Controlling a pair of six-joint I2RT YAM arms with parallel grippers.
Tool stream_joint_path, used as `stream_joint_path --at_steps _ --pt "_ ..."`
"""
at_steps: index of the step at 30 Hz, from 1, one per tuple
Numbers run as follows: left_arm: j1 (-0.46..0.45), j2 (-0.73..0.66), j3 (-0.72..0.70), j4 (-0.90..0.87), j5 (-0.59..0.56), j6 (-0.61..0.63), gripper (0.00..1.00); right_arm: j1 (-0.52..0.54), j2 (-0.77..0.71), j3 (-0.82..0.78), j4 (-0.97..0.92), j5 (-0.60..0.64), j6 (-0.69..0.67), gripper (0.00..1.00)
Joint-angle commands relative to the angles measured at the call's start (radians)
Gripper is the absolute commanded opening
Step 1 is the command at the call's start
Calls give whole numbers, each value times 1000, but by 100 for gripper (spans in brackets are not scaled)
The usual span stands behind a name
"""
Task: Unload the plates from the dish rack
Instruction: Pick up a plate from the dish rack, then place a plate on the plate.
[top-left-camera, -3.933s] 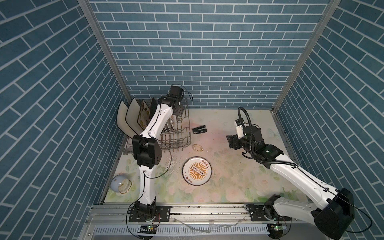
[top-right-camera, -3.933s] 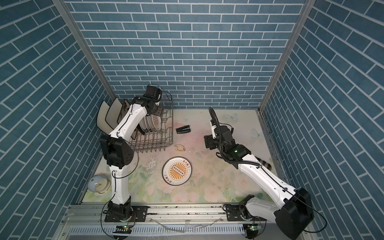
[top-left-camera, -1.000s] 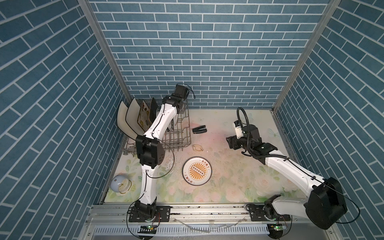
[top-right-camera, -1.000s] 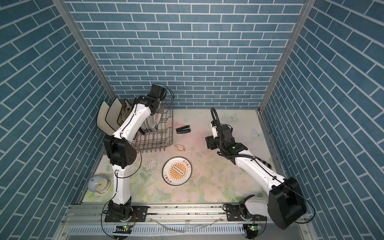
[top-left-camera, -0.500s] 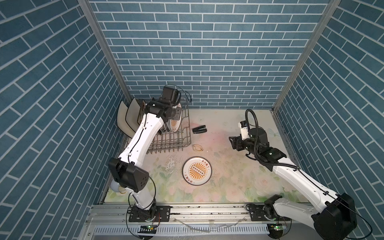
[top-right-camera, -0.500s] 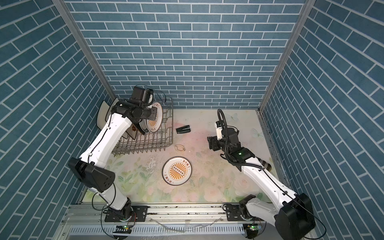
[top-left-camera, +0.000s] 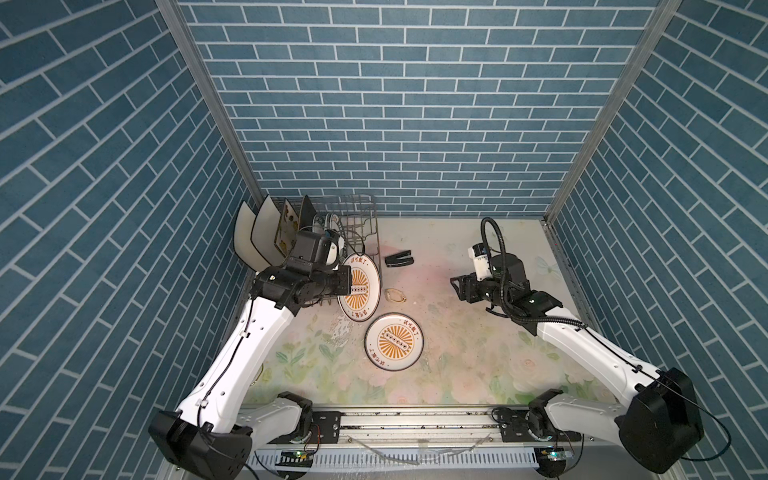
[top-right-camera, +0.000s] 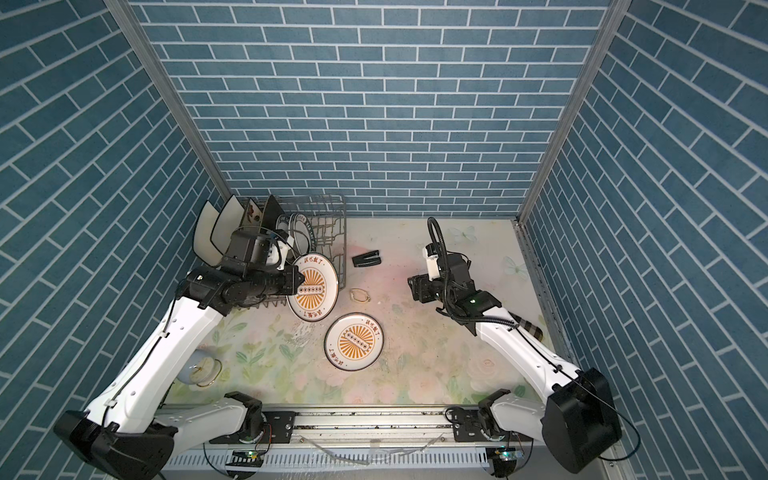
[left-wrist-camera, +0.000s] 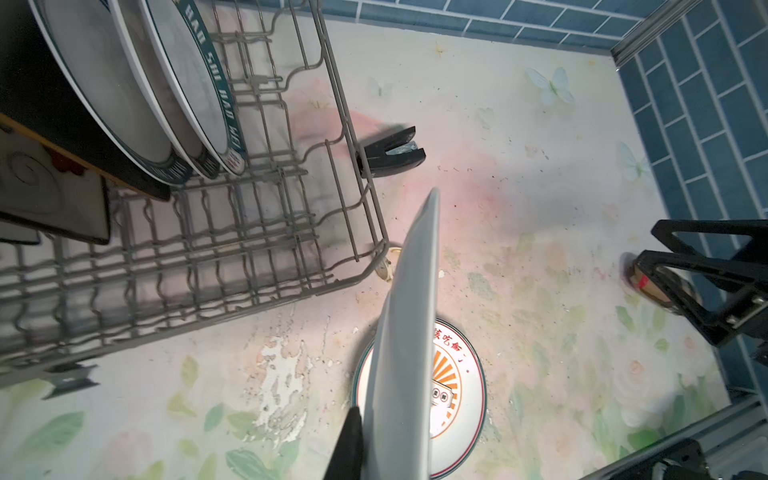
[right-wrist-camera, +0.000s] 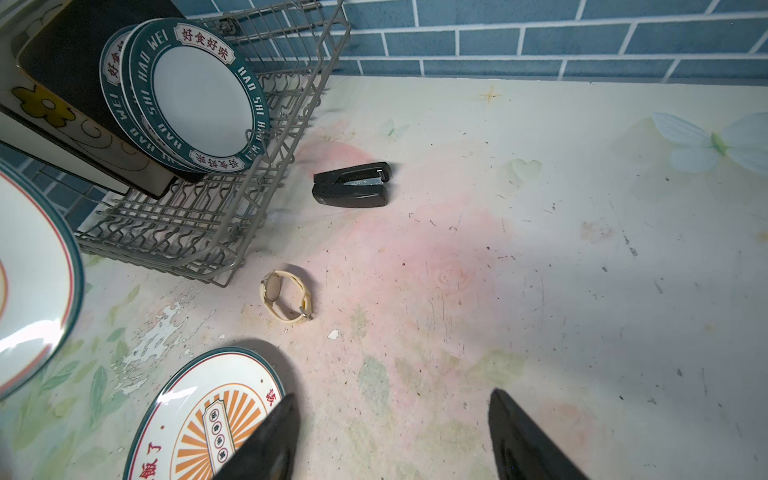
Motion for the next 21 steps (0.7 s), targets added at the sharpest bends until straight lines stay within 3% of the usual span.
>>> stream_joint_path --at_steps 1,5,8,21 --pt "-5 -84 -102 126 97 -139 4 -3 5 52 -17 -46 53 71" --pt "-20 -184 -282 258 151 -288 2 -3 10 41 -16 -58 87 70" --pt "-53 -230 -383 321 129 -357 2 -2 15 29 -3 -73 121 69" --pt "-231 -240 -635 558 8 -571 1 -3 48 -14 19 -173 236 65"
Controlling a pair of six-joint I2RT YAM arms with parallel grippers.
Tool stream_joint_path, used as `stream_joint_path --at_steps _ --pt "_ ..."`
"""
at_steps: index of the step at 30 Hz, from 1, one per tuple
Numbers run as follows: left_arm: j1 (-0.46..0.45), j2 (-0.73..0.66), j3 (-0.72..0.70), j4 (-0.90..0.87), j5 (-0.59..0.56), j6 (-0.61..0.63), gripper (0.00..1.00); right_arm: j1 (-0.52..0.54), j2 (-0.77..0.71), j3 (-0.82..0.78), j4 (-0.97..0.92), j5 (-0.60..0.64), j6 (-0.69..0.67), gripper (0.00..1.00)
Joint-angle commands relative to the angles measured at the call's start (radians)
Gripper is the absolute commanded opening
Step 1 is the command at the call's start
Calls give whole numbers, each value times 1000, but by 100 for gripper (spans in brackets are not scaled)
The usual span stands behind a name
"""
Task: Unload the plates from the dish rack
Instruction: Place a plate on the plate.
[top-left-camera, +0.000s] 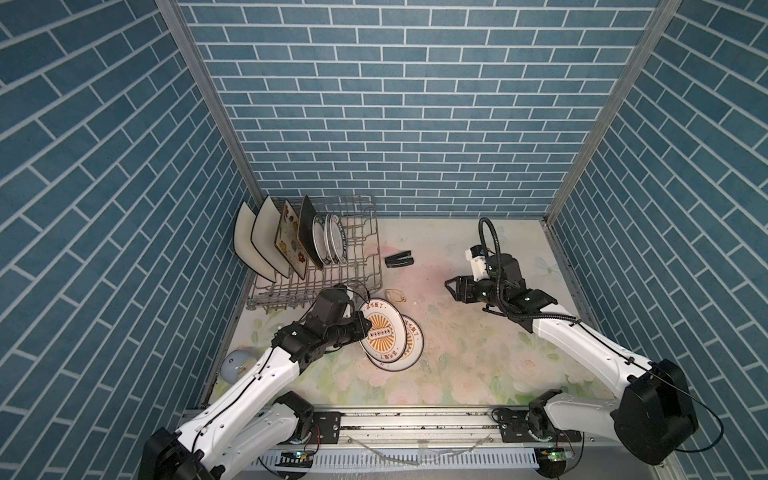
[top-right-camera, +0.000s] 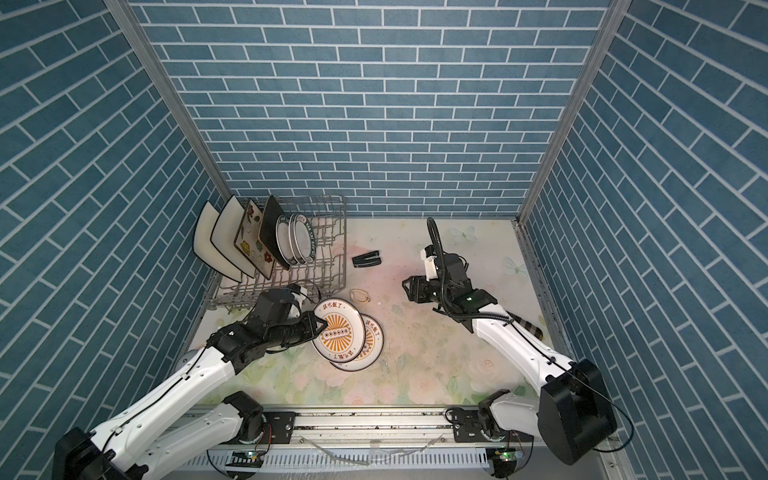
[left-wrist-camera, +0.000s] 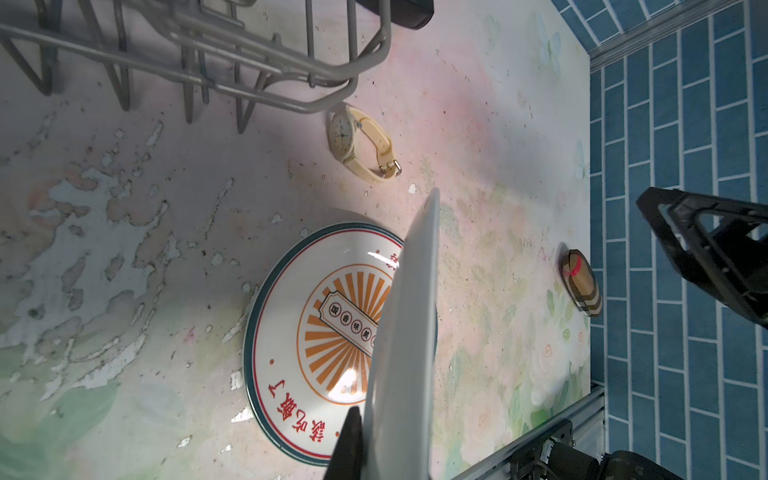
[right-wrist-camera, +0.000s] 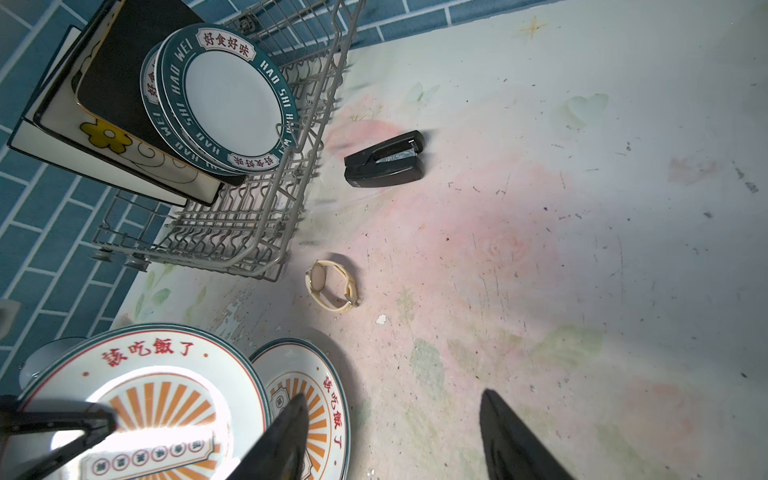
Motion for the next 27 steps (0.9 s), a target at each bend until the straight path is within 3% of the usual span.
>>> stream_joint_path --at_steps 1,10,27 --pt "-30 4 -25 138 -45 -79 1 -2 8 -24 31 -75 72 65" --pt "-77 92 -45 212 -49 -105 1 -1 70 -41 70 -202 147 63" --pt "-107 171 -96 234 -35 -166 9 67 159 -56 118 -241 188 60"
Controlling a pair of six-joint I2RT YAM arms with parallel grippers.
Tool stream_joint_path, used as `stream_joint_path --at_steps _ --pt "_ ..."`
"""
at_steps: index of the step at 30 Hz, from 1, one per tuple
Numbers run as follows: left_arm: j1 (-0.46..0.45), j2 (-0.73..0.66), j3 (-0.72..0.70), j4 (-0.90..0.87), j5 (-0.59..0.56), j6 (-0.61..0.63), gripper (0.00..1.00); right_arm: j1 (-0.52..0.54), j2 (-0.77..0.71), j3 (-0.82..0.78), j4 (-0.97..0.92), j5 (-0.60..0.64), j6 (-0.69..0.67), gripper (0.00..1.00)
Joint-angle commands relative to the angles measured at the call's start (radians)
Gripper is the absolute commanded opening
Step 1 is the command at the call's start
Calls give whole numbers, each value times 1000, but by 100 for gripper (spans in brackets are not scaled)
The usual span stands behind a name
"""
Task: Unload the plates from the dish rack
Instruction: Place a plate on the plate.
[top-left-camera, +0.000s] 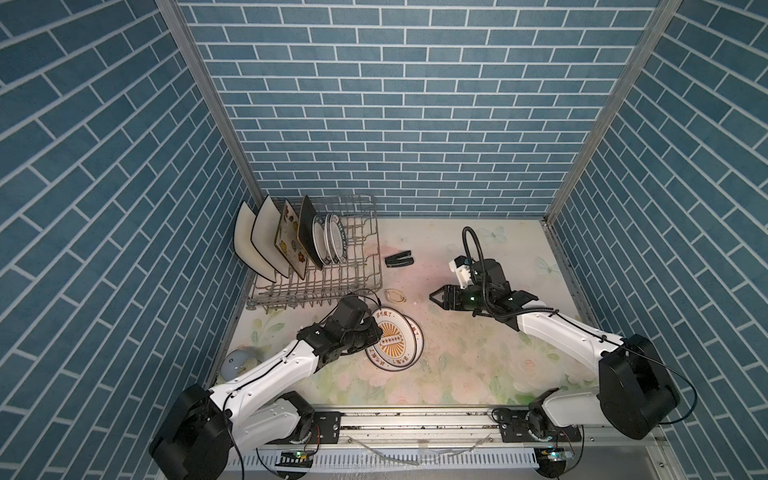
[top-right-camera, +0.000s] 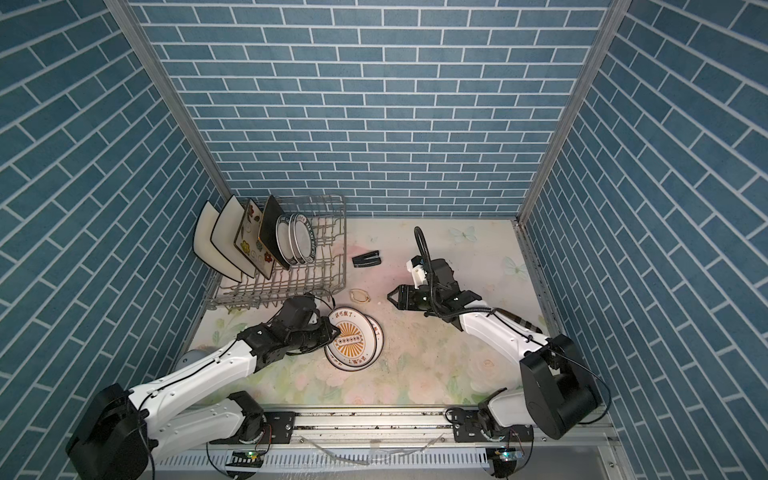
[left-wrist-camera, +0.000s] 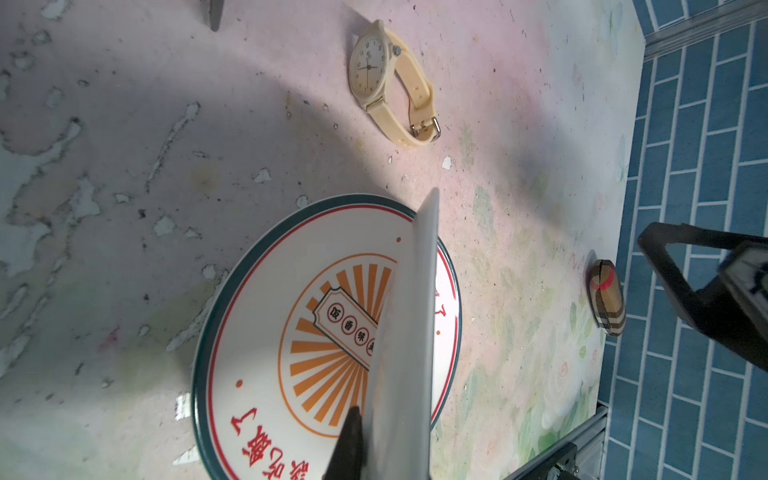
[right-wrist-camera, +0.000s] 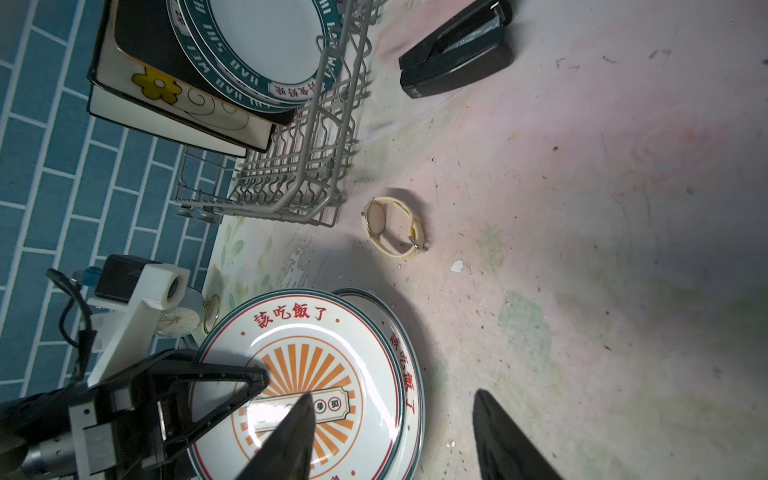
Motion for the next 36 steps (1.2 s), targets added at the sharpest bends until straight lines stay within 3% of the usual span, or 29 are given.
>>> stream_joint_path --at_steps 1,8,22,36 --pt "-11 0 -10 10 2 -11 11 19 30 -15 18 -24 41 60" --pt "-14 38 -1 -59 24 -7 23 57 101 26 -17 -33 38 59" --pt "-26 61 4 -183 -29 10 37 79 169 94 -71 -49 2 56" --pt "-27 141 44 -223 -34 57 44 96 176 87 -74 -41 -3 55"
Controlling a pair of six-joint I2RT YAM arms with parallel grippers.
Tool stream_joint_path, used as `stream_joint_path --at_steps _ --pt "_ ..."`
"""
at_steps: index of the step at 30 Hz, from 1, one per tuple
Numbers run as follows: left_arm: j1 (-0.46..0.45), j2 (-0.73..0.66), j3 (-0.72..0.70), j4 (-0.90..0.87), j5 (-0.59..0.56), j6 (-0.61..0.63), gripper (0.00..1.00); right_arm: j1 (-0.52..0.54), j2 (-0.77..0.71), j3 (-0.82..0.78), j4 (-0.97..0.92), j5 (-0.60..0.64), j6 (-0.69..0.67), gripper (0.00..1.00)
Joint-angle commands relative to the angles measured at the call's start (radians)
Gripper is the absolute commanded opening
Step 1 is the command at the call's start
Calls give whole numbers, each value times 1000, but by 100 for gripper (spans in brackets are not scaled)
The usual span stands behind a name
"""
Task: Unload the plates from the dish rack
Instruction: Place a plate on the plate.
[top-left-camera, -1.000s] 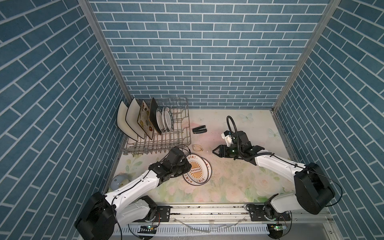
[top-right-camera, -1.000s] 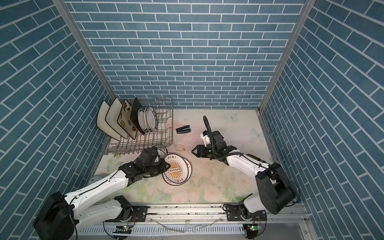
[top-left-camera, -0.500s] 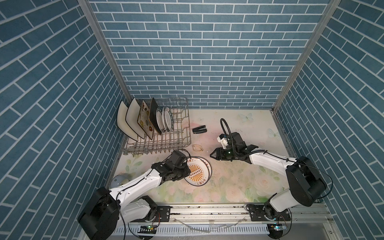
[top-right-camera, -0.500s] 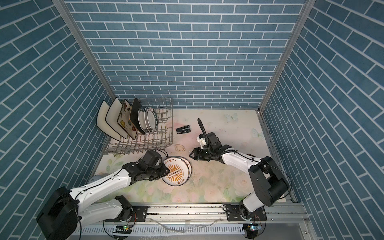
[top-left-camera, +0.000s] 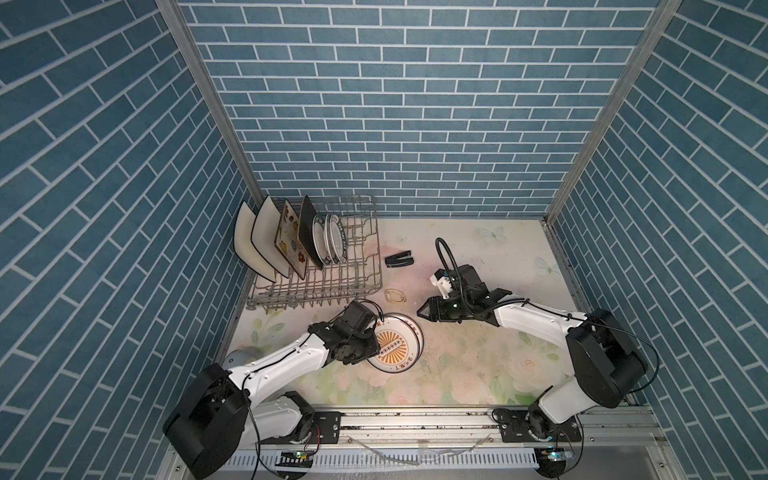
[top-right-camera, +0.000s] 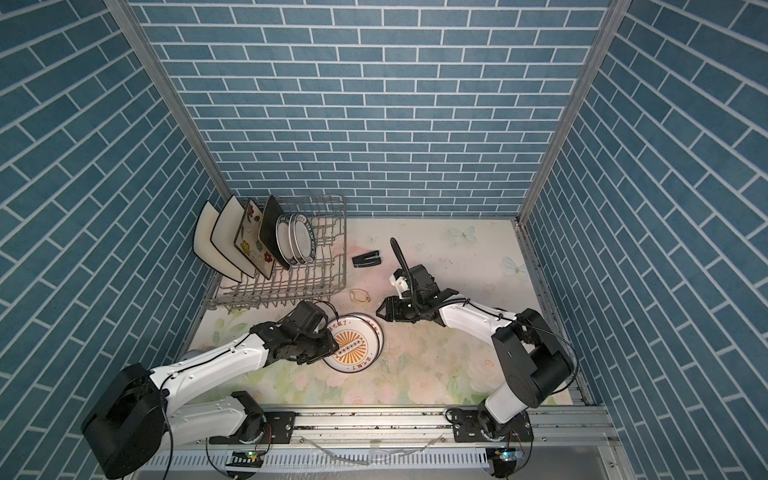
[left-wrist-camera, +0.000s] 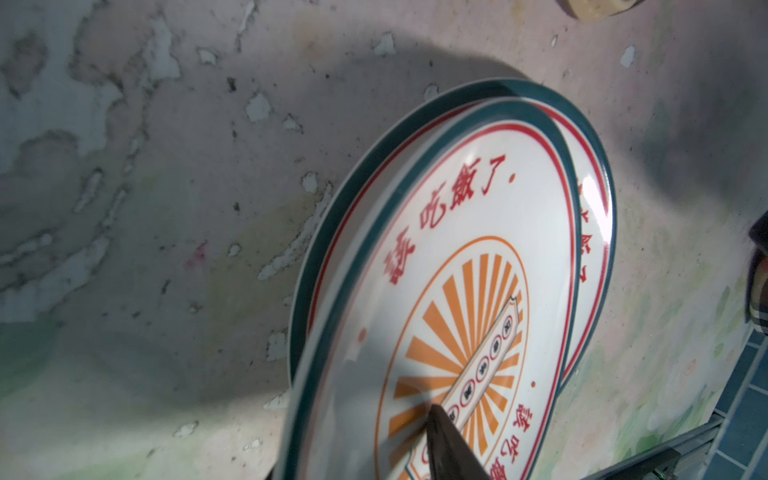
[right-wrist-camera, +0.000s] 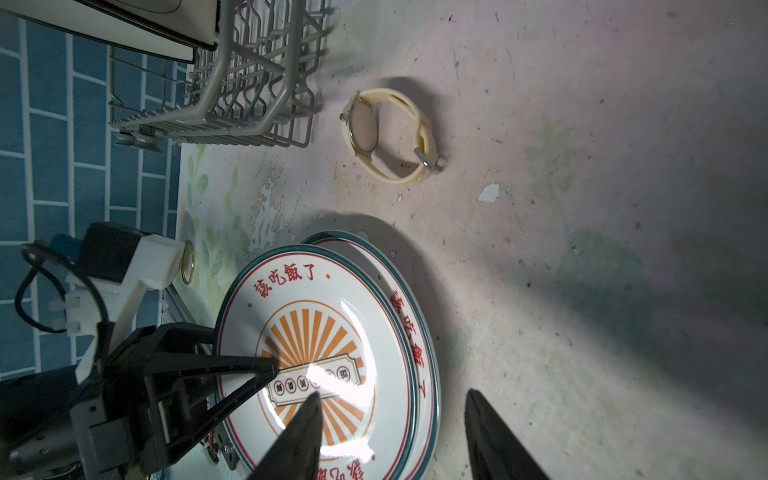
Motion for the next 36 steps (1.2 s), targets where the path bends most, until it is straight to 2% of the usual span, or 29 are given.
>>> stream_joint_path --at_steps 1,33,36 --pt "-6 24 27 -52 -21 35 44 6 -4 24 -21 -8 -16 55" --pt "-6 28 128 -257 -65 93 47 9 -7 -25 54 -10 -40 50" --pt "-6 33 218 -319 -115 156 48 10 -18 -30 43 -1 -55 50"
